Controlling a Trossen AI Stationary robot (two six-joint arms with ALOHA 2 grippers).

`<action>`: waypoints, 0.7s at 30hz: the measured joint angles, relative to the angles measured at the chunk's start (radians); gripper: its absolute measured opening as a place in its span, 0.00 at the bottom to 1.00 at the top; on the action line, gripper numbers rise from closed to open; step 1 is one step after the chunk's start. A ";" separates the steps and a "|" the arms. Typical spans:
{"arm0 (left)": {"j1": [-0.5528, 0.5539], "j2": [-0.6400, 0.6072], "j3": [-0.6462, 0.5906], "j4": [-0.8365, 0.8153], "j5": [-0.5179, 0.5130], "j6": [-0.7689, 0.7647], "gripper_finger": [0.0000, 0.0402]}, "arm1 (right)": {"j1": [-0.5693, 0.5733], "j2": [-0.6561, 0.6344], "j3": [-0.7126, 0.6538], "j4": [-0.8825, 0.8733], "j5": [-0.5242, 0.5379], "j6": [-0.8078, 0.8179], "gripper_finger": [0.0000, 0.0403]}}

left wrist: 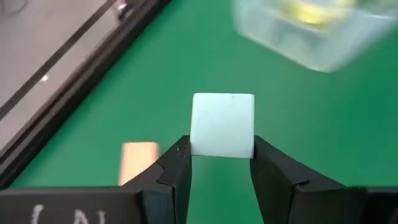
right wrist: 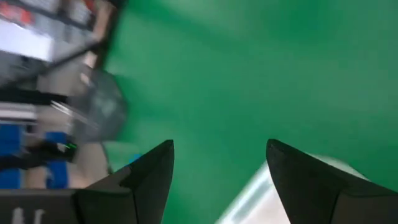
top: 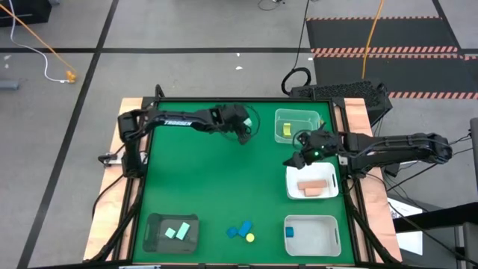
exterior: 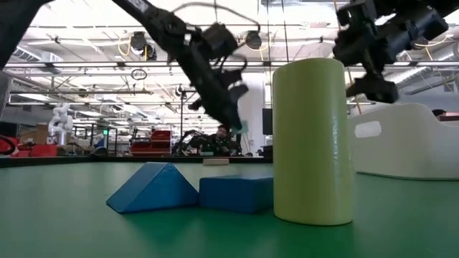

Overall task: Sort & place blocks by color
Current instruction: Put the light blue block into the black transparent bin

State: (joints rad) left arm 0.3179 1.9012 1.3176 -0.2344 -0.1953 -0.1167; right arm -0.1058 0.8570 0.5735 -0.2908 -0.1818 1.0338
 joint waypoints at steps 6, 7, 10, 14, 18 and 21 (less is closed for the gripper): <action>-0.098 -0.087 -0.001 -0.001 0.004 0.027 0.32 | -0.042 0.002 0.000 0.191 0.030 0.024 0.61; -0.112 -0.102 -0.001 0.001 0.003 0.026 0.32 | -0.046 0.002 0.000 0.211 0.042 0.026 0.61; -0.155 -0.146 -0.001 0.011 0.000 0.019 0.32 | -0.061 0.002 0.000 0.267 0.080 0.025 0.61; -0.203 -0.205 0.000 0.060 -0.021 0.000 0.32 | -0.078 0.002 0.000 0.306 0.120 0.025 0.61; -0.247 -0.256 0.000 0.089 -0.061 -0.026 0.32 | -0.086 0.002 0.000 0.355 0.135 0.000 0.61; -0.278 -0.284 0.000 0.083 -0.098 -0.057 0.32 | -0.086 0.002 0.000 0.387 0.135 -0.023 0.61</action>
State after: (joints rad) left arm 0.0396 1.6171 1.3174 -0.1519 -0.2928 -0.1734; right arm -0.1913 0.8589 0.5735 0.0966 -0.0467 1.0105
